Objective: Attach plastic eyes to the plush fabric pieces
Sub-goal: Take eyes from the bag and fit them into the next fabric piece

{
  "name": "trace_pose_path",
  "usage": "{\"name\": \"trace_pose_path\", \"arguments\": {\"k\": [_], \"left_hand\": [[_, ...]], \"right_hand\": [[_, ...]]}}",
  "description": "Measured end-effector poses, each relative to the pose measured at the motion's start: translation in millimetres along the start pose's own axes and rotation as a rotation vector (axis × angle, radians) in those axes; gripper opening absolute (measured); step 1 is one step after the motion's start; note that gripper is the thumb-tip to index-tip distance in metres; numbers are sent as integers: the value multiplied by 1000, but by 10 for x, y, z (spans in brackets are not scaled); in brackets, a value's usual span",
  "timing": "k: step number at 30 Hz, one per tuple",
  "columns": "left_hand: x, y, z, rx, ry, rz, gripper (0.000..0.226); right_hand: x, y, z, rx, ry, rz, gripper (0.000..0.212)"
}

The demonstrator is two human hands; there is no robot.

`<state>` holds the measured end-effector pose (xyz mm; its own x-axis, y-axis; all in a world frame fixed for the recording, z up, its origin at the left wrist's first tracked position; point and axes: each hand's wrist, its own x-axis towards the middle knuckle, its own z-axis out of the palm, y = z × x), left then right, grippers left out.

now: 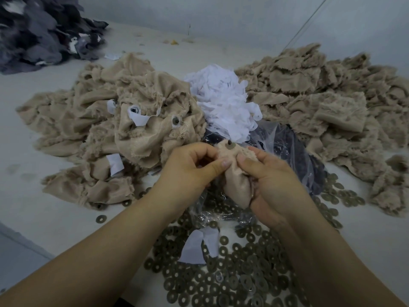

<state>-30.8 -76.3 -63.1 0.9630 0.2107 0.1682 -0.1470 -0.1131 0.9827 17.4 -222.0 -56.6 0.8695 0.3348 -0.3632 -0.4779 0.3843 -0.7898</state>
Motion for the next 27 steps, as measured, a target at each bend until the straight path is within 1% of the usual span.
{"name": "trace_pose_path", "arguments": {"k": [1, 2, 5, 6, 9, 12, 14, 17, 19, 22, 23, 25, 27], "left_hand": [[3, 7, -1, -12, 8, 6, 16], [6, 14, -2, -35, 24, 5, 15], [19, 32, -5, -127, 48, -31, 22], [19, 38, -2, -135, 49, -41, 23], [12, 58, 16, -154, 58, -50, 25], [18, 69, 29, -132, 89, -45, 27], [26, 70, 28, -119, 113, -40, 28], [31, 67, 33, -133, 127, -31, 25], [27, 72, 34, -141, 132, -32, 25], [11, 39, 30, -148, 107, -37, 16], [4, 22, 26, -154, 93, -37, 12], [-8, -2, 6, -171, 96, -35, 18], [-4, -15, -33, -178, 142, -30, 24]], "right_hand": [[1, 3, 2, -7, 5, 5, 47], [1, 4, 5, -9, 18, 7, 45], [-9, 1, 12, 14, 68, 7, 35], [-17, -3, 20, 32, 74, 16, 36], [-30, -17, 27, 18, 54, 56, 56], [-55, -21, 29, -105, -59, 107, 65], [-66, -7, 31, -145, -132, 152, 68], [-81, 4, 25, -175, -194, 236, 63], [-89, 9, 18, -197, -208, 257, 61], [-92, 26, 15, -153, -205, 162, 51], [-96, 31, 21, -146, -197, 121, 44], [-92, 39, 25, -151, -153, 54, 26], [-67, 46, 17, -232, -55, -29, 16]]}}
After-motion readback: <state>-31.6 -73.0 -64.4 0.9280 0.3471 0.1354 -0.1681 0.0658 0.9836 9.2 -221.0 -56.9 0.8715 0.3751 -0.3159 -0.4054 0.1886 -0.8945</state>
